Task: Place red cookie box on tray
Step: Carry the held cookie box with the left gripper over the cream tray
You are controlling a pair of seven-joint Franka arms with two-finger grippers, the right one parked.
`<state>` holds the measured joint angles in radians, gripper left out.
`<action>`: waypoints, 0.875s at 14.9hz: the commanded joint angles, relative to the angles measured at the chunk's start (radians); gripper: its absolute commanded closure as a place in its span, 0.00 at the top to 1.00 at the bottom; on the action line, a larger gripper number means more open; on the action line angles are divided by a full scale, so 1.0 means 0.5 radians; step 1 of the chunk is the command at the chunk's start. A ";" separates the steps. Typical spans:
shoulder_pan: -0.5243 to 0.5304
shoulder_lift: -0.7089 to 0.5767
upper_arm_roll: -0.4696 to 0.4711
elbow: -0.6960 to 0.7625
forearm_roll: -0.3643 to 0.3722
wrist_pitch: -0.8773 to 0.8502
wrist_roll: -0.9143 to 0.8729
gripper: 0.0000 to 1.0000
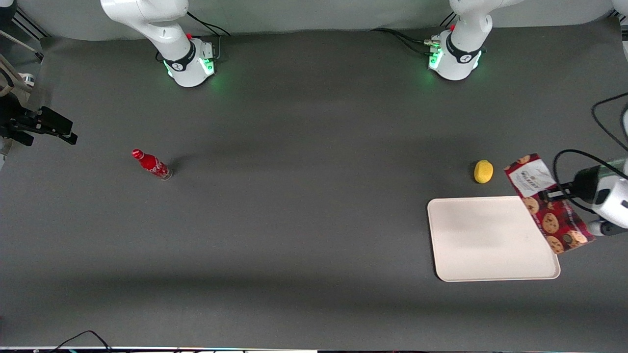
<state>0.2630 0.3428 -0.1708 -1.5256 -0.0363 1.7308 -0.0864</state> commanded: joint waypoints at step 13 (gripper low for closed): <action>0.060 0.707 0.182 0.103 0.309 0.656 0.618 0.00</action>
<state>0.2885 0.6724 -0.0790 -1.5039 0.1256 2.0660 0.2022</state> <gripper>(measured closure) 0.943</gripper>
